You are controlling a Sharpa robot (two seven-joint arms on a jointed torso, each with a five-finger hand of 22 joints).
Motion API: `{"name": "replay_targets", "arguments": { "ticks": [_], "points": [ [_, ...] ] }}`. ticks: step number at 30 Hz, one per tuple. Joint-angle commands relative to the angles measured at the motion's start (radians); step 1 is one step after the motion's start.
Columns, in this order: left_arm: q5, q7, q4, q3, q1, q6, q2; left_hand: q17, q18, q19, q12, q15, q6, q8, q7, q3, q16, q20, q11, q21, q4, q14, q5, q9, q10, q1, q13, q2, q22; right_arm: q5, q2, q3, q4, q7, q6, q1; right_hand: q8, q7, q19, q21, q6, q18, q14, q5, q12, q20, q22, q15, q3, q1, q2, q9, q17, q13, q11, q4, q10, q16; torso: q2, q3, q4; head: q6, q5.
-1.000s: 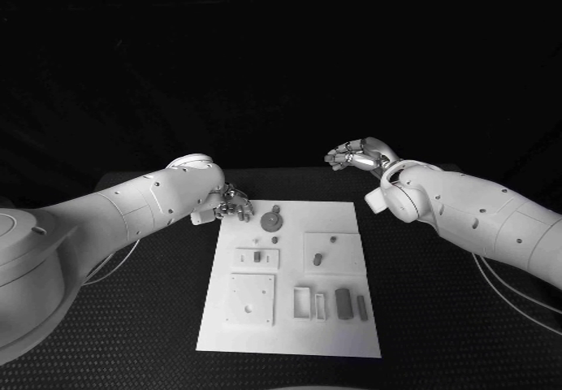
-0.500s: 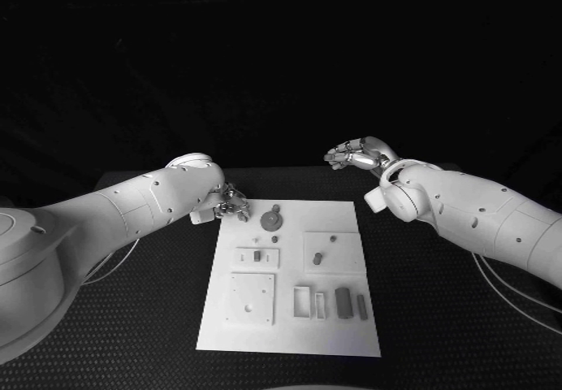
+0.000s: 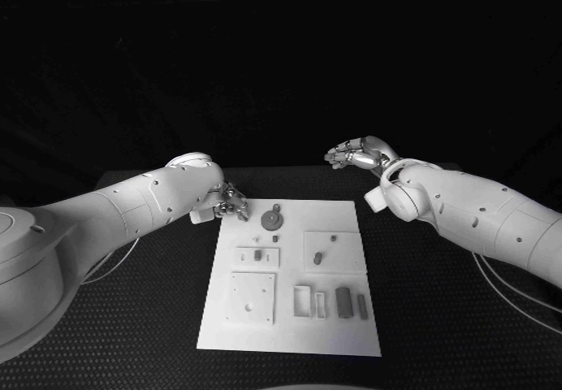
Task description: Assemble the parts on the task board
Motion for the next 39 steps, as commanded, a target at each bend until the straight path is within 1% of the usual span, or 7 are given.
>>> {"name": "replay_targets", "arguments": {
  "ticks": [1,11,17,20,28,33,39],
  "points": [
    [0.005,0.02,0.007,0.0,0.0,-0.024,-0.004,-0.004,0.009,-0.005,0.005,-0.005,0.013,0.008,-0.002,0.019,0.007,-0.132,-0.004,0.01,-0.003,-0.001,-0.007,0.007,0.009,0.029,-0.005,0.008,-0.003,-0.002,-0.001,0.001,0.0,0.009,0.009,0.0,0.006,0.029,-0.007,-0.006,-0.006,-0.007,-0.007,0.006,-0.005,-0.002,0.002,0.002,-0.001,-0.004,-0.002,-0.001,-0.001,0.002,0.002,-0.001,0.008,-0.007,0.0,0.0003,-0.0003,0.0,0.001],
    [0.122,-0.008,0.09,0.002,0.008,-0.097,-0.069,-0.014,0.007,-0.006,-0.005,-0.008,0.034,0.013,-0.008,0.041,0.02,-0.133,-0.009,0.022,0.012,0.006,0.005,0.009,0.026,0.024,-0.036,0.005,-0.011,-0.002,-0.01,0.001,0.001,0.009,0.009,0.0,0.006,0.029,-0.007,-0.006,-0.006,-0.007,-0.007,0.007,-0.006,-0.002,0.003,0.002,-0.002,-0.006,-0.002,-0.002,-0.002,0.001,0.002,0.0,0.008,-0.007,-0.002,0.0001,0.0027,0.0,0.004],
    [0.156,-0.029,0.209,0.006,0.03,-0.195,-0.14,-0.016,0.007,-0.006,-0.006,-0.009,0.039,0.014,-0.009,0.043,0.023,-0.134,-0.011,0.025,0.013,0.008,0.016,0.009,0.029,0.02,-0.043,0.003,-0.012,-0.002,-0.018,0.001,0.001,0.009,0.006,0.0,0.006,0.029,-0.007,-0.007,-0.006,-0.007,-0.007,0.007,-0.007,-0.002,0.003,0.002,-0.002,-0.006,-0.002,-0.002,-0.002,0.001,0.002,0.0,0.008,-0.007,-0.002,-0.001,0.0051,-0.002,0.005],
    [0.17,-0.04,0.273,0.005,0.041,-0.226,-0.178,-0.026,0.007,-0.004,-0.004,-0.02,0.087,0.042,-0.028,0.041,0.021,-0.136,-0.029,0.03,0.016,0.007,0.083,0.026,0.023,0.007,-0.047,-0.008,-0.018,-0.002,-0.022,0.0,0.003,0.008,0.007,0.0,0.006,0.029,-0.007,-0.007,-0.006,-0.007,-0.007,0.008,-0.007,-0.002,0.003,0.002,-0.002,-0.006,-0.003,-0.002,-0.002,0.001,0.002,0.0,0.008,-0.007,-0.003,-0.0009,0.0066,-0.002,0.006],
    [0.136,-0.063,0.446,0.003,0.049,-0.274,-0.267,-0.03,0.008,-0.005,-0.004,-0.023,0.086,0.041,-0.029,0.042,0.019,-0.137,-0.03,0.031,0.013,0.006,0.087,0.028,0.02,0.006,-0.049,-0.008,-0.02,-0.002,-0.024,0.0,0.005,0.008,0.006,0.0,0.007,0.029,-0.007,-0.007,-0.006,-0.007,-0.007,0.01,-0.008,-0.003,0.005,0.002,-0.002,-0.006,-0.003,-0.002,-0.002,0.001,0.002,0.001,0.009,-0.007,-0.003,-0.0014,0.0057,-0.003,0.015],
    [0.103,-0.08,0.513,-0.007,0.048,-0.294,-0.3,-0.032,0.008,-0.005,-0.003,-0.024,0.088,0.042,-0.03,0.042,0.02,-0.138,-0.031,0.033,0.012,0.008,0.089,0.03,0.02,0.006,-0.049,-0.011,-0.021,-0.002,-0.028,0.0,0.007,0.008,0.006,0.0,0.007,0.029,-0.007,-0.008,-0.006,-0.007,-0.007,0.011,-0.008,-0.003,0.005,0.002,-0.001,-0.007,-0.003,-0.002,-0.002,0.001,0.002,0.001,0.009,-0.007,-0.002,-0.0016,0.0052,-0.006,0.017],
    [0.063,-0.11,0.599,-0.053,0.048,-0.354,-0.337,-0.035,0.008,-0.004,-0.002,-0.026,0.093,0.045,-0.032,0.042,0.021,-0.139,-0.033,0.035,0.01,0.009,0.092,0.032,0.02,0.005,-0.05,-0.015,-0.023,-0.002,-0.03,0.0,0.007,0.008,0.005,0.0,0.007,0.029,-0.007,-0.008,-0.006,-0.007,-0.007,0.013,-0.009,-0.003,0.006,0.002,-0.001,-0.007,-0.004,-0.002,-0.002,0.001,0.002,0.001,0.009,-0.007,-0.002,-0.0008,0.0042,-0.012,0.019]
  ]
}}
